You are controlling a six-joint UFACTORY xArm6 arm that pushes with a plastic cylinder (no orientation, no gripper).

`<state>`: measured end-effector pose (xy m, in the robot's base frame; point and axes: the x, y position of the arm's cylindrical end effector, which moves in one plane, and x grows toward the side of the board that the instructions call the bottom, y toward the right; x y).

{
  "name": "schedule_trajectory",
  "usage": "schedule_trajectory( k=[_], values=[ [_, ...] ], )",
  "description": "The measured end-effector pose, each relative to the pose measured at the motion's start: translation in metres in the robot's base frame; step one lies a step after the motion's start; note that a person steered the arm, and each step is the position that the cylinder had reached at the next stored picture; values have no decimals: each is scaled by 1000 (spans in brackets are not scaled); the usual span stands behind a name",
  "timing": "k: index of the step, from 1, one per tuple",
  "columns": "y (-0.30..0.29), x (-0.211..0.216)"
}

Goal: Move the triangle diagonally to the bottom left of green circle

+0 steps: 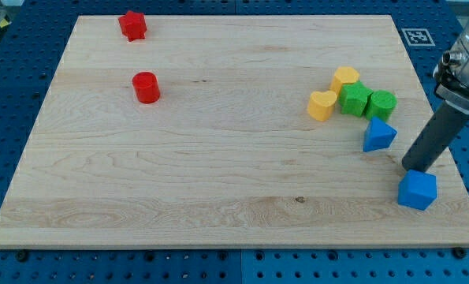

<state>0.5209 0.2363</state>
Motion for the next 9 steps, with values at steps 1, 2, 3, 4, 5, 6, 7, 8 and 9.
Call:
schedule_trajectory(
  k=[1,2,3,4,5,6,7,8,9],
  values=[
    [0,-21],
    [0,-57],
    [0,-70],
    [-10,-56],
    [-11,-37],
    [-21,-38],
    [-21,-52],
    [-32,-54],
    [-36,-49]
  ],
)
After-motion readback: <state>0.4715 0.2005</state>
